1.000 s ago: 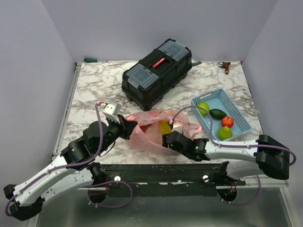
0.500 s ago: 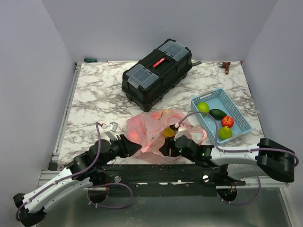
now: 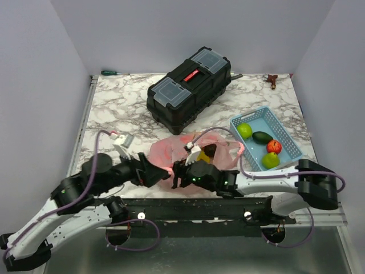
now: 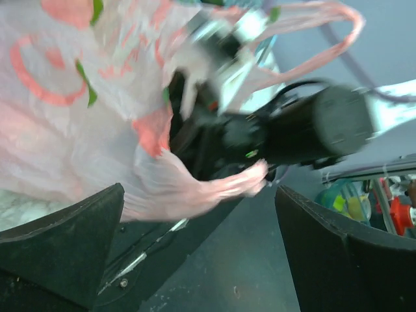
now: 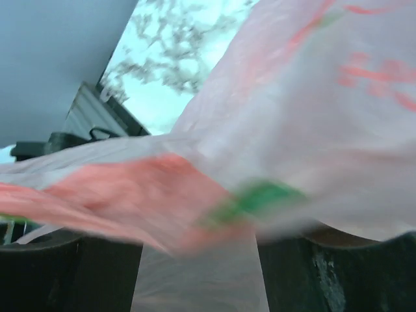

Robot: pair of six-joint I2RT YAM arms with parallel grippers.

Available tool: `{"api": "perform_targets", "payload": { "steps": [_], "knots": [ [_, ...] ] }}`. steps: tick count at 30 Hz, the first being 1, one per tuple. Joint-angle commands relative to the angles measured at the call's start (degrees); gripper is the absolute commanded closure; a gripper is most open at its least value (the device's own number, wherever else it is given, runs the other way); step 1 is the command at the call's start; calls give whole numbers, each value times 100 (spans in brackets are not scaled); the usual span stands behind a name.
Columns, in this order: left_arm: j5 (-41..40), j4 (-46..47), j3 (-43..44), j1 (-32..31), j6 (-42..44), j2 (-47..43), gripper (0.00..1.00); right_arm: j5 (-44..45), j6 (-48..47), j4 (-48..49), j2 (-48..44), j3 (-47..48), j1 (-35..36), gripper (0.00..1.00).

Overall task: Take the fake fruits out of the plastic bag
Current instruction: Adjust the plastic bag at the center of the board.

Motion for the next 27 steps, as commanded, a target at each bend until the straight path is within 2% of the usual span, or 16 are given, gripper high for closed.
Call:
{"api": "perform_targets", "payload": {
  "steps": [1, 4, 8, 11, 14, 19, 22, 27],
  "knots": [
    [-610, -1578, 1409, -25, 432, -164, 1, 134, -4, 427, 1124, 637, 476, 35],
    [-570, -1769, 1612, -26, 280, -228, 4, 28, -39, 577, 2101, 1149, 564, 40],
    [387, -822, 952, -26, 52, -499, 15, -62, -1, 603, 2611, 1482, 561, 46],
    [888, 8, 257, -26, -254, -674, 18, 73, 78, 457, 2372, 1318, 560, 43],
    [1336, 900, -369, -21, -536, -648, 17, 332, 186, 167, 1709, 927, 559, 33],
    [2185, 2574, -1000, -38, -818, 32, 15, 1105, 534, -850, 603, 386, 564, 22],
    [2005, 2307, -701, -148, -473, 677, 17, 1458, 757, -1105, 72, -1, 552, 22],
    [626, 964, -364, -374, 98, 1161, 19, 1732, 954, -1272, -341, -391, 554, 24]
  ]
}}
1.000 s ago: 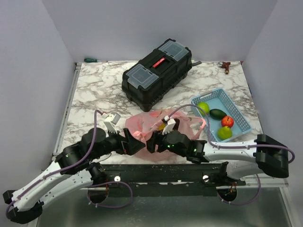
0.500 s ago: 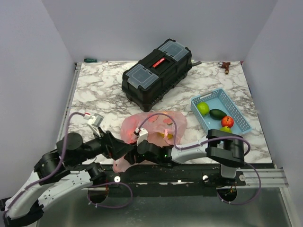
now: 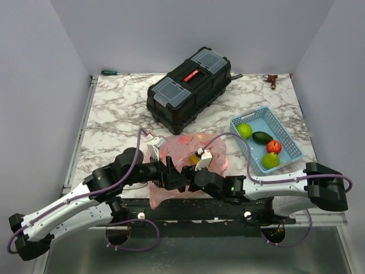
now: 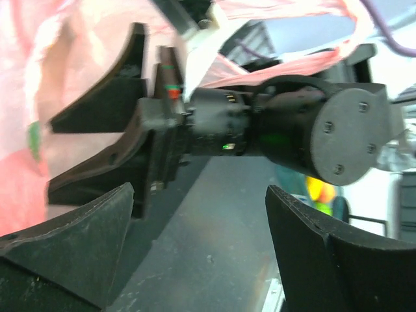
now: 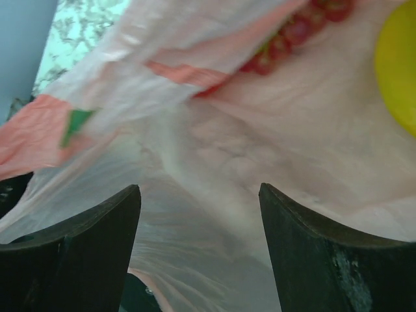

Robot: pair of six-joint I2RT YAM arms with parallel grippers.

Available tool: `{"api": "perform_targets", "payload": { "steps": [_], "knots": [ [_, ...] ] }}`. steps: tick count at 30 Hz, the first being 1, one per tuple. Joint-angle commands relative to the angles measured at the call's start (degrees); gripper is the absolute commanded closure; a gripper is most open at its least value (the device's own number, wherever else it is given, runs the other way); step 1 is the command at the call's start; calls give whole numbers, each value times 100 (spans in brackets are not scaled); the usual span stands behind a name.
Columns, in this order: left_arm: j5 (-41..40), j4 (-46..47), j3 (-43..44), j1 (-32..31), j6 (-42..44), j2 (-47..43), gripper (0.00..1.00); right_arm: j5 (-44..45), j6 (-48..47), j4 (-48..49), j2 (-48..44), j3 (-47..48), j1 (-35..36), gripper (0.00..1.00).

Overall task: Take the fake fruits out of the plastic bag
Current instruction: Adjust the plastic bag at the center of the board, then take out the fake fruit from the plastic bag.

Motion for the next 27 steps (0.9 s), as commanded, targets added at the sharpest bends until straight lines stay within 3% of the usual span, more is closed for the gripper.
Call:
{"api": "perform_targets", "payload": {
  "steps": [1, 3, 9, 13, 19, 22, 27],
  "knots": [
    [-1238, -1113, 331, -182, 585, 263, 19, 620, 317, -457, -205, -276, 33, 25],
    [-1629, -1526, 382, -183, 697, 178, 18, 663, 289, -432, -185, -308, 37, 25],
    [-2308, -2379, 686, -182, 1038, -202, 1, 629, -95, 678, 174, -399, 24, 25],
    [-2771, -2944, 792, -176, 907, -137, 1, 302, -39, 1232, 622, -175, -266, 25],
    [-2445, -3147, 756, -183, 921, 163, 2, 657, -145, 933, 1262, 601, -295, 26],
    [-2618, -3475, 847, -183, 973, 186, 11, 643, -127, 1017, 1305, 616, -297, 27],
    [-2735, -3619, 956, -175, 1041, 187, 51, 874, -168, 1489, 1466, 559, -349, 30]
  ]
}}
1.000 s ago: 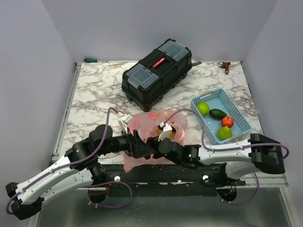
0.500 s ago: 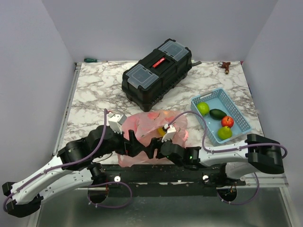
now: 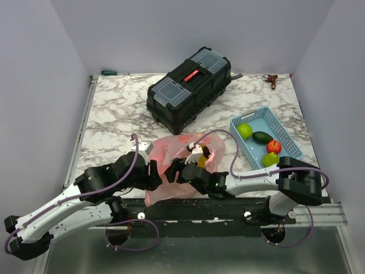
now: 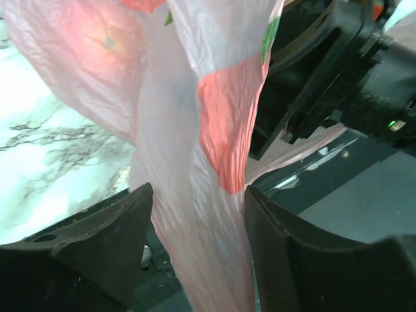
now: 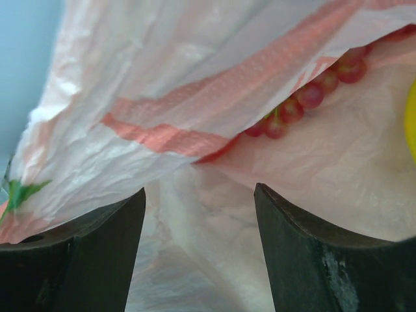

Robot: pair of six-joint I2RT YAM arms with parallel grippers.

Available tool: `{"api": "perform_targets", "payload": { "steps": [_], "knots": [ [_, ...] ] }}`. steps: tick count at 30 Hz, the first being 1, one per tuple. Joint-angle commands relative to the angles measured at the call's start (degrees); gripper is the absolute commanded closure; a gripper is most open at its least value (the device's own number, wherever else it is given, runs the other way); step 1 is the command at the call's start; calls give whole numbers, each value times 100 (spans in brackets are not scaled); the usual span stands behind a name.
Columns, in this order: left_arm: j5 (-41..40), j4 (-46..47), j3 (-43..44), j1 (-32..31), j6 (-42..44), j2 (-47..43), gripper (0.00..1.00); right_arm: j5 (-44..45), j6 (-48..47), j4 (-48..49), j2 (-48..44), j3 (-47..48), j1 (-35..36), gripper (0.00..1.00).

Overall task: Take the fake fruits out of the plastic bag
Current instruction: Take out the fake fruit from the plastic bag.

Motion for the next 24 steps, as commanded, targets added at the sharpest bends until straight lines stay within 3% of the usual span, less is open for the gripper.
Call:
{"api": "perform_targets", "payload": {
  "steps": [1, 3, 5, 10, 16, 24],
  "knots": [
    [-288, -432, 300, -17, 140, 10, 62, 407, -75, 549, 318, 85, -100, 30],
    [-376, -643, 502, -17, 274, 84, 86, 426, -76, 557, 459, 201, -118, 30],
    [-630, -943, 739, -12, 361, 142, 100, 444, -119, 637, 567, 265, -121, 30],
    [-945, -1343, 902, -20, 570, 120, 100, 500, -286, 901, 786, 339, -128, 30],
    [-633, -1055, 525, -16, 523, -212, 100, 487, -408, 1103, 1126, 518, -205, 29],
    [-1024, -940, 363, -13, 245, -1256, 100, 411, -842, 1439, 1444, 781, -236, 14]
  ]
}}
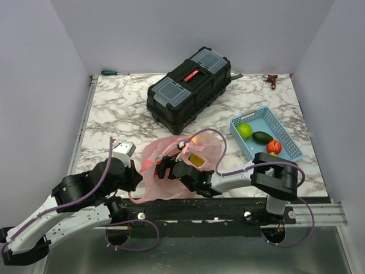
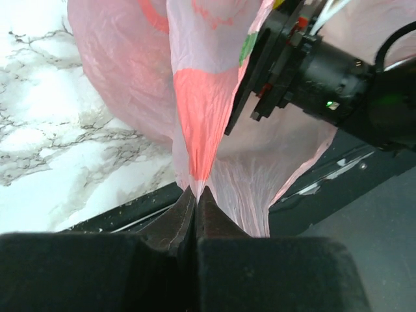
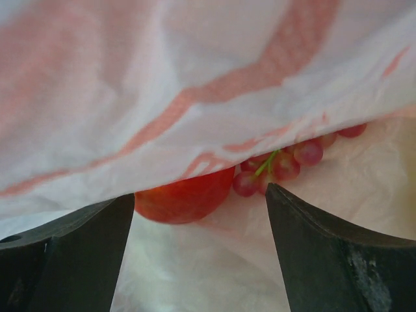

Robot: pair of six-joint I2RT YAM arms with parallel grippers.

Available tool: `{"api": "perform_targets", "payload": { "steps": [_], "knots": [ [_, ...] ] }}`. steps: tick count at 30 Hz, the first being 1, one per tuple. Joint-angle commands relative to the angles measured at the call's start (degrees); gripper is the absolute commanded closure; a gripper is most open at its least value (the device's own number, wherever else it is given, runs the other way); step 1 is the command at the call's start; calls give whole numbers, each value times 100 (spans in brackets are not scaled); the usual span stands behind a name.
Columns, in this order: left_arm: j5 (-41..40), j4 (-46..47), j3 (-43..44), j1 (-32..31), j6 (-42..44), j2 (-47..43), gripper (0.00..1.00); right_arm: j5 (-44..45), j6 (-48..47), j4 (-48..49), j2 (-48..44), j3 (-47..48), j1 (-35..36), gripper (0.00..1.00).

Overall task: Take the fake fruits out of the plastic bag
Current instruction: Take out the fake fruit from the plastic bag.

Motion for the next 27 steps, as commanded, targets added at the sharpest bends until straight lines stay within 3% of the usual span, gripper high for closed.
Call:
{"api": "perform_targets", "payload": {
  "steps": [1, 6, 13, 18, 22, 27],
  "knots": [
    [-300, 92, -151, -12, -155, -697, 100, 201, -329, 282, 288, 379, -46, 14],
    [-314, 133, -216, -12, -193, -943, 100, -64, -469, 435, 510, 551, -47, 9],
    [-251, 71, -181, -12, -163, -177, 100, -1014, -1139, 706, 928, 842, -48, 5],
    [-259, 59, -178, -12, -168, -104, 100, -400, -1004, 156, 1258, 1125, -47, 9],
    [-300, 81, -202, -12, -211, -397, 100, -77, -1096, 159, 1208, 1035, -53, 18],
    [-364, 74, -224, -12, -266, -602, 100, 56, -1071, 270, 698, 628, -52, 47]
  ]
}}
